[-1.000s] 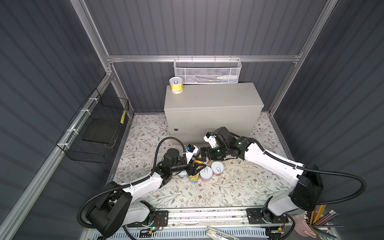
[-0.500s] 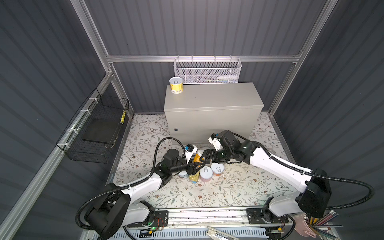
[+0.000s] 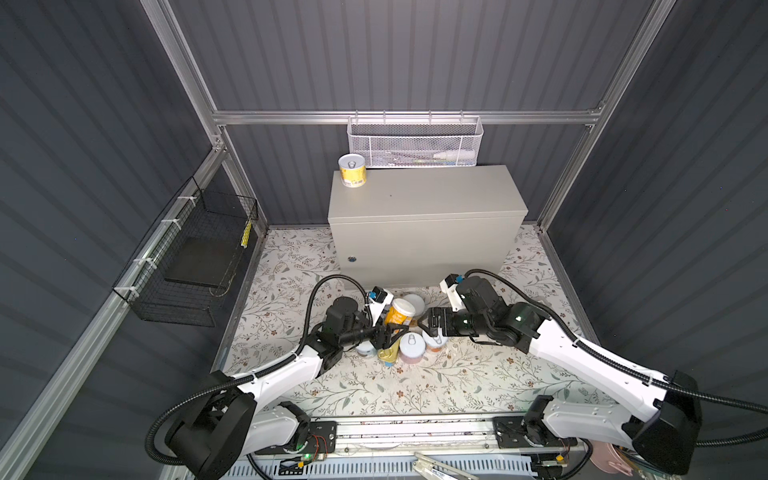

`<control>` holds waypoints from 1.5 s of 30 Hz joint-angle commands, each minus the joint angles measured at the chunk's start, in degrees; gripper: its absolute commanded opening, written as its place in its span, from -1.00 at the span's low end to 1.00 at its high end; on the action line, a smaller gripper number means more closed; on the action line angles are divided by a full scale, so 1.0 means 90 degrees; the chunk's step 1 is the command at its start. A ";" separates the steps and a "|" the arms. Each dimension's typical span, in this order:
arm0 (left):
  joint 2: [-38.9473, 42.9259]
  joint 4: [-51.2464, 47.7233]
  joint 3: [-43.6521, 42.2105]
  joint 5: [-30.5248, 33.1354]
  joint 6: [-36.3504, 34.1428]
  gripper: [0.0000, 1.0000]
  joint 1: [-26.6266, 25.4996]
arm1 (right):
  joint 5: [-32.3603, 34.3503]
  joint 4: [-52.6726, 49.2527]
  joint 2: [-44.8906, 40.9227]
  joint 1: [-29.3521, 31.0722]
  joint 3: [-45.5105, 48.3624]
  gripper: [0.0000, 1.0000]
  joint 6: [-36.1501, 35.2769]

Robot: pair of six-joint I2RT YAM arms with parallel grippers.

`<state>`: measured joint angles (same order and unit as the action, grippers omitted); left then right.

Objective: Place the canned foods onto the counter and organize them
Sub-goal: 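Raise the tall yellow can toward the cabinet top while the right gripper withdraws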

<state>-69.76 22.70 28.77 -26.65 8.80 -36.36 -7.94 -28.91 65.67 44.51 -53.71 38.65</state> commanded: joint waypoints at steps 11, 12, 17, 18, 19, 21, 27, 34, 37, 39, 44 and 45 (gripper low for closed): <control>0.0725 -0.1036 0.1187 0.0763 0.0654 0.05 -0.0032 | 0.0655 0.1072 -0.1588 -0.0109 0.1197 0.98 -0.0261; 0.0761 -0.1194 0.1282 0.0813 0.0681 0.04 -0.0032 | 0.0682 0.1080 -0.1644 -0.0112 0.1234 0.98 -0.0337; 0.0936 -0.1787 0.1703 0.1139 0.0695 0.05 -0.0032 | 0.0671 0.1197 -0.1853 -0.0118 0.1510 0.98 -0.0597; 0.0989 -0.1938 0.1802 0.1215 0.0660 0.05 -0.0035 | 0.0668 0.1210 -0.1890 -0.0119 0.1568 0.98 -0.0618; 0.1031 -0.2070 0.1891 0.1284 0.0622 0.05 -0.0033 | 0.0678 0.1210 -0.1924 -0.0116 0.1615 0.98 -0.0610; 0.1133 -0.2348 0.2101 0.1439 0.0550 0.05 -0.0032 | 0.0642 0.1262 -0.2014 -0.0121 0.1743 0.98 -0.0601; 0.0969 -0.3020 0.2845 0.1678 0.0382 0.05 -0.0030 | 0.0583 0.1747 -0.2143 -0.0121 0.1971 0.98 -0.0495; 0.0890 -0.2874 0.3294 0.1880 0.0612 0.06 -0.0032 | 0.0576 0.1803 -0.1974 -0.0122 0.1528 0.98 -0.0635; 0.0691 -0.2887 0.3650 0.1999 0.0601 0.06 -0.0032 | 0.0463 0.1769 -0.2010 -0.0120 0.1481 0.98 -0.0640; 0.0459 -0.2932 0.3980 0.2062 0.0556 0.06 -0.0032 | 0.0435 0.1833 -0.2111 -0.0122 0.1586 0.98 -0.0569; -0.0161 -0.3087 0.4951 0.2292 0.0526 0.06 -0.0032 | 0.0023 0.2270 -0.2424 -0.0116 0.2026 0.98 -0.0522; -0.0247 -0.3101 0.5122 0.2347 0.0545 0.06 -0.0032 | -0.0051 0.2321 -0.2465 -0.0112 0.2081 0.98 -0.0510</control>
<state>-71.05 -7.66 69.06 -7.40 13.82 -36.36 -5.34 -10.76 44.82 43.55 -36.77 34.04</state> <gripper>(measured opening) 0.671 0.989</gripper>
